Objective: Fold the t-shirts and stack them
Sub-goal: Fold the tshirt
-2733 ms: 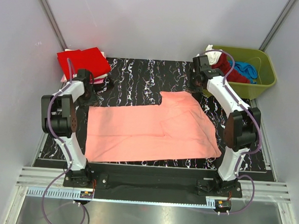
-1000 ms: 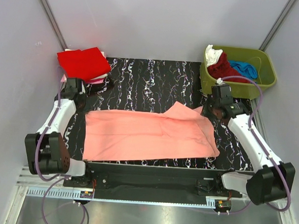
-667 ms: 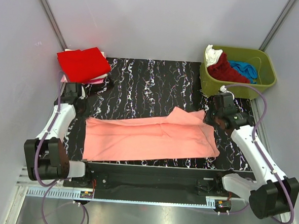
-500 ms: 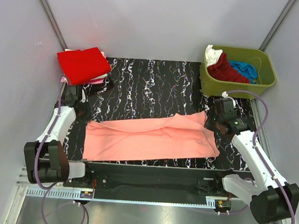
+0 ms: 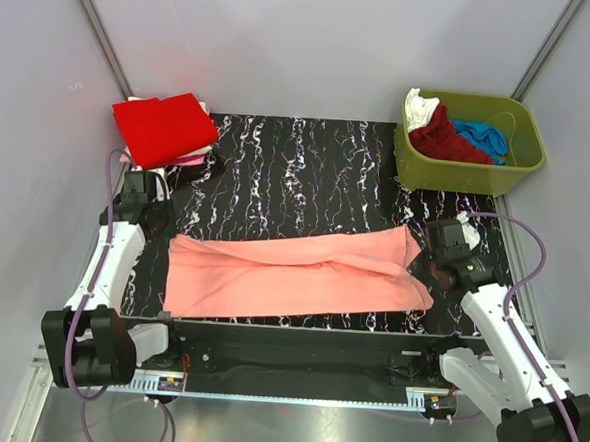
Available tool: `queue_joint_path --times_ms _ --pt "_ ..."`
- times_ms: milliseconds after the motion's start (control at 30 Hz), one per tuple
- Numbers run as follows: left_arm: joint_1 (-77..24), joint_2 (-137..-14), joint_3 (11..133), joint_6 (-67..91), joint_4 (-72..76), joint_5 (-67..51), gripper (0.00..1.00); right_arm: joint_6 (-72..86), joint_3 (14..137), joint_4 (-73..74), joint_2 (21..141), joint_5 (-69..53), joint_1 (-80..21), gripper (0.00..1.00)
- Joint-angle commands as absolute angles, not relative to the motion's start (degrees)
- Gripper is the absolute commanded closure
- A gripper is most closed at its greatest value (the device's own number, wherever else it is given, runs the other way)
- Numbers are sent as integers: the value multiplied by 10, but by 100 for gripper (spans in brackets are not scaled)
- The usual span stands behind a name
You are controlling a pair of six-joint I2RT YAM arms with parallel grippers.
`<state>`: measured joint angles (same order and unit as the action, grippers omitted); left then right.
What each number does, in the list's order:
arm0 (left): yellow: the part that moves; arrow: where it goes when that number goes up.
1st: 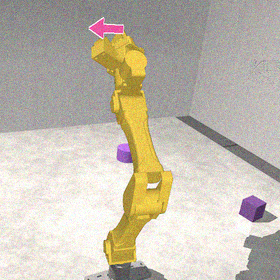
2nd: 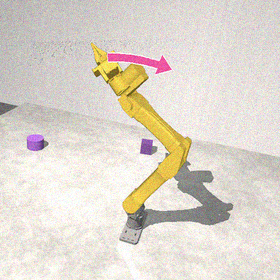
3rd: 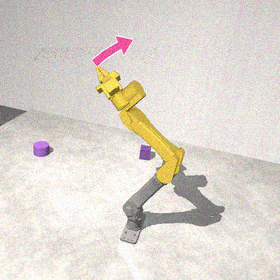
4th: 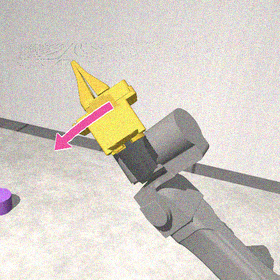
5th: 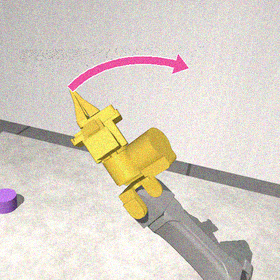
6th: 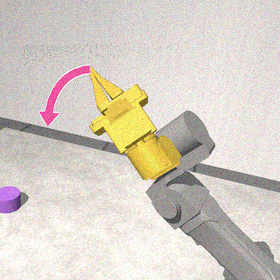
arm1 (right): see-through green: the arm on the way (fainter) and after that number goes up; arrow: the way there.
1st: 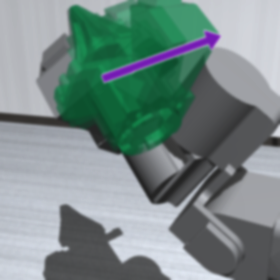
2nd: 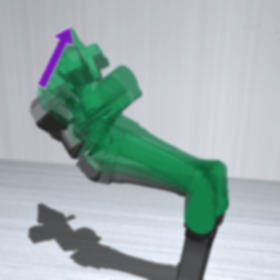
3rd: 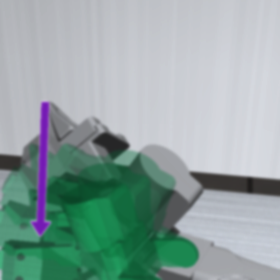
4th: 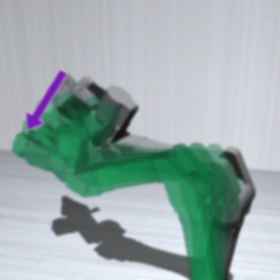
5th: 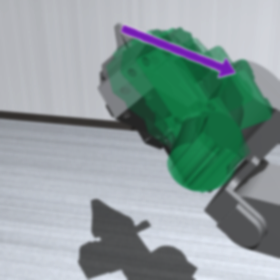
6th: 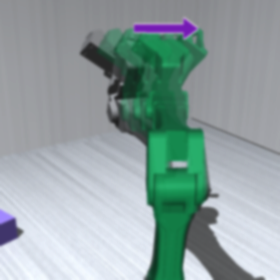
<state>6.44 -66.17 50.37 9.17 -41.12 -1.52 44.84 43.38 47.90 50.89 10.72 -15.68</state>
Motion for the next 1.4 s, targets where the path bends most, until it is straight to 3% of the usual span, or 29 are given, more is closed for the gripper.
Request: queue_joint_path --times_ms 0,133,167,233,267,333,400,467,700,867,1000,1367 --pt "68 -654 507 81 -412 -14 100 503 423 500 487 136 -156 100" --pt "67 -661 509 83 -416 -1 100 540 405 518 448 148 -156 100" --pt "68 -662 510 85 -417 -1 97 560 403 520 440 148 -156 100" --pt "68 -657 510 86 -418 16 81 583 391 539 419 158 -156 96" --pt "68 -652 511 89 -420 22 75 614 386 544 411 161 -155 74" --pt "68 -627 508 93 -418 43 54 630 371 541 394 156 -155 39" --pt "69 -603 506 96 -416 55 50 645 369 539 390 163 -152 13" --pt "68 -568 508 97 -414 62 48 642 374 538 395 170 -151 7" --pt "67 -521 506 138 -403 34 43 536 375 409 444 84 -151 15" --pt "39 -558 460 199 -364 5 44 453 443 352 640 3 -152 17" --pt "-44 -616 437 237 -341 41 45 425 469 309 771 -12 -152 20" --pt "-86 -757 369 299 -230 48 49 395 533 272 963 -35 -132 20"
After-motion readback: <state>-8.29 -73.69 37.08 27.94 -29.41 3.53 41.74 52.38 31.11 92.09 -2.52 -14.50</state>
